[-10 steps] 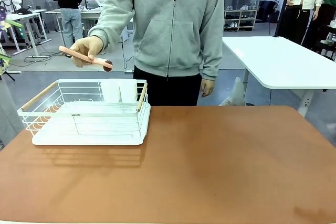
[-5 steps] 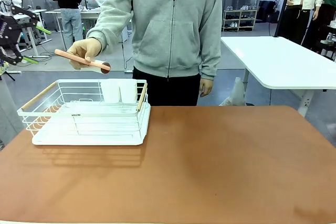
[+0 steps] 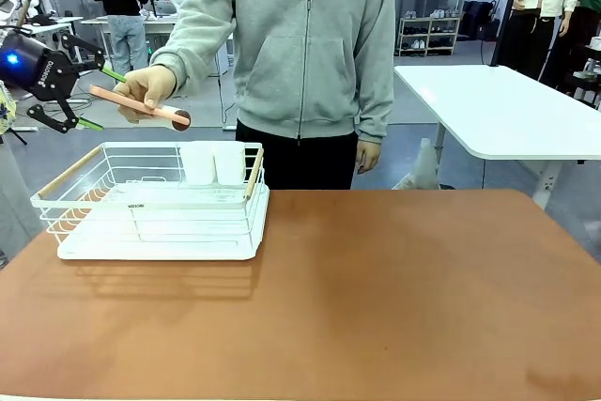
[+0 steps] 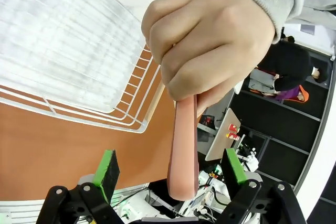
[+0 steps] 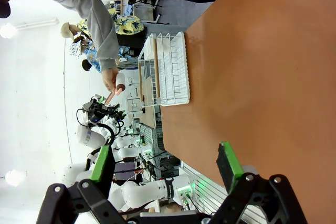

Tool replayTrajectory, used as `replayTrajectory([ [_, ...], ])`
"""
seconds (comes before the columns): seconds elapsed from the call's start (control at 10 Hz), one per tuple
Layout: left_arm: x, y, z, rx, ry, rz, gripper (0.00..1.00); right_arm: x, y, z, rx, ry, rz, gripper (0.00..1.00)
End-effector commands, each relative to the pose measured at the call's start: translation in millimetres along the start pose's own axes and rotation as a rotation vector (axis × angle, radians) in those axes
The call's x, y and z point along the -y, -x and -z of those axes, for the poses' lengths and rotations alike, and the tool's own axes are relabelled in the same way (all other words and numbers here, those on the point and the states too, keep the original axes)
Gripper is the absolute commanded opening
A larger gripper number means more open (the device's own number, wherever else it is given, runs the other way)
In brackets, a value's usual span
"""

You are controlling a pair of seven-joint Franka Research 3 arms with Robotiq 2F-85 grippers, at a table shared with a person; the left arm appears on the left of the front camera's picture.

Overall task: Clean the table.
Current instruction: Pick up the Lint Roller when the human hands it over.

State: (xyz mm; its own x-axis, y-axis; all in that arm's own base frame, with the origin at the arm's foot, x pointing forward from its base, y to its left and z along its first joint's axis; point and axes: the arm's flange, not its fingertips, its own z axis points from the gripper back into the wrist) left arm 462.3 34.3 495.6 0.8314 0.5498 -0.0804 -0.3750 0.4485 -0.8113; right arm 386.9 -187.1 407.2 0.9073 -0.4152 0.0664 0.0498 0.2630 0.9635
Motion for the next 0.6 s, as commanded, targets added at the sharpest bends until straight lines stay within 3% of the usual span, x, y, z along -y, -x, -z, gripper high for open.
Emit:
replayTrajectory([
  [0.0,-1,6,2,0.052,0.029,0.005,1.00,-2,0,-1,0.001,-0.007,-0.005,1.00],
  [0.5,-5,-3,13,0.115,0.048,0.023,1.00,-2,0,-1,0.001,-0.007,-0.005,1.00],
])
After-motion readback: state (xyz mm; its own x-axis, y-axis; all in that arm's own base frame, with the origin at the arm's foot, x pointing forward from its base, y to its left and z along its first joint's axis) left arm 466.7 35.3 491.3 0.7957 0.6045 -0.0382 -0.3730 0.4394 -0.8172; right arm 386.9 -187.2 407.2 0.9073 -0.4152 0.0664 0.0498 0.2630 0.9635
